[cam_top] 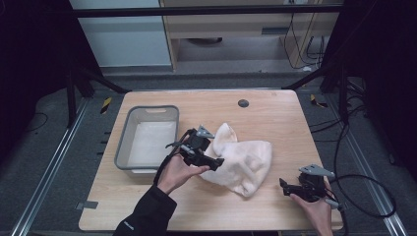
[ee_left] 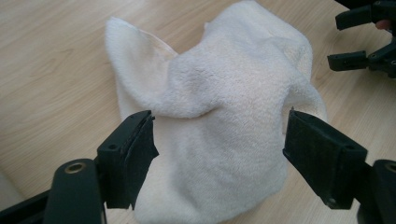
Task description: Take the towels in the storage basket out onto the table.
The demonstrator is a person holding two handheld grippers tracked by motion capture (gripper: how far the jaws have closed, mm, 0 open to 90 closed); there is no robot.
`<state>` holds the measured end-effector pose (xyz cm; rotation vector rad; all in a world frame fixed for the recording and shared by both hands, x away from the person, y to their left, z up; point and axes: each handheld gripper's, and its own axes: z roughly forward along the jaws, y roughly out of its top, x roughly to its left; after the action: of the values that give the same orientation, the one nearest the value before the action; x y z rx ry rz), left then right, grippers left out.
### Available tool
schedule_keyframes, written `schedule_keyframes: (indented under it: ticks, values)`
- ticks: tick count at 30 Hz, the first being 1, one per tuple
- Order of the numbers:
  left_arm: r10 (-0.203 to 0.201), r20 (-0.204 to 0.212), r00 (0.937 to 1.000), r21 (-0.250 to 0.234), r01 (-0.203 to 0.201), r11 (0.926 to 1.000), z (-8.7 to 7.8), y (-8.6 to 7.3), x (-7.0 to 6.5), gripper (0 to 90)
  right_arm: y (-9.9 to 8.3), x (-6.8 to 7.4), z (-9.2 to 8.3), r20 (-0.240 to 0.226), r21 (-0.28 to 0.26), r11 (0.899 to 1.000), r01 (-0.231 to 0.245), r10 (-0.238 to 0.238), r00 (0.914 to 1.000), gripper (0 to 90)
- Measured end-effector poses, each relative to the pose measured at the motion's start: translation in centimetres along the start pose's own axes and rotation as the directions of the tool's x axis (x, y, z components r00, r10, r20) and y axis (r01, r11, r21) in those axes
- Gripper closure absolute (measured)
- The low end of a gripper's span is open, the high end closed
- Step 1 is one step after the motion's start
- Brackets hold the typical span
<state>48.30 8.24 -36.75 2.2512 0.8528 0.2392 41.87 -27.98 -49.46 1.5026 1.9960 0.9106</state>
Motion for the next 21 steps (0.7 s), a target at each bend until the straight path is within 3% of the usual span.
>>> schedule_keyframes:
  ticks: [11,21]
  values:
    - [-0.047,-0.065,0.9968,-0.097,0.040,0.9945,-4.0,-2.8,1.8,27.7,-0.1,0.0,0.0,0.003,-0.003,1.000,0.003,-0.003,1.0000,10.4]
    - [-0.101,-0.094,0.9905,-0.152,0.086,0.9847,-6.0,-6.0,2.9,30.2,-0.1,0.0,-0.1,0.004,-0.003,1.000,-0.002,0.002,1.0000,10.4]
